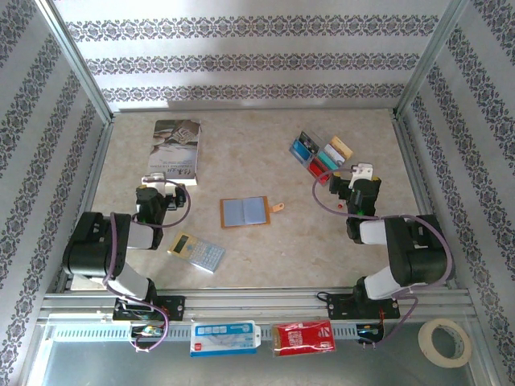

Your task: Take the credit cards out of the card holder

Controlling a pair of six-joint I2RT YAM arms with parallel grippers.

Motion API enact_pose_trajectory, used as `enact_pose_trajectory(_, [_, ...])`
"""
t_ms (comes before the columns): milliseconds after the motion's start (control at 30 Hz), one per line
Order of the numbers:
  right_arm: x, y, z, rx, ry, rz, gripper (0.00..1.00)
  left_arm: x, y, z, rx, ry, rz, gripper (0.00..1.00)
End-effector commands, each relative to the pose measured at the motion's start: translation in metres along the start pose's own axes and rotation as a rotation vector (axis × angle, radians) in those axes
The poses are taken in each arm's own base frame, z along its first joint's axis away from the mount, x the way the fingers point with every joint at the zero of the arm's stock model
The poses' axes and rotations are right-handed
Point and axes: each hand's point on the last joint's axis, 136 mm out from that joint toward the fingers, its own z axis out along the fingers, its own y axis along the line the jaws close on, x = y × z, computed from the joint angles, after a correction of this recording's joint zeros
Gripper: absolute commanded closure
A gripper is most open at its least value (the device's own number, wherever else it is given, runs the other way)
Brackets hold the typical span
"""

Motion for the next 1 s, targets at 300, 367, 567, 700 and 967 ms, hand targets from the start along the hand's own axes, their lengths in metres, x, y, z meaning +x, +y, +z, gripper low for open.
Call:
enact_pose_trajectory(300, [-0.011,0.002,0.002,-0.015,-0.043,0.01,0.02,-0.026,0.001,0.008,0.001,-0.066,0.007,0.0])
enact_pose_trajectory(367, [-0.011,0.002,0.002,-0.017,-0.043,0.009,0.02,-0.026,-0.003,0.008,0.027,-0.064,0.019,0.0])
enact_pose_trajectory(567, [-0.012,0.002,0.002,-0.017,-0.044,0.007,0.02,-0.025,-0.009,0.011,0.06,-0.045,0.031,0.0])
enact_pose_trajectory(700, [-0.012,0.002,0.002,-0.017,-0.044,0.007,0.02,-0.025,-0.009,0.011,0.059,-0.045,0.031,0.0])
enact_pose_trajectory(967, [-0.012,0.002,0.001,-0.019,-0.046,0.005,0.02,-0.026,-0.008,0.011,0.05,-0.044,0.03,0.0])
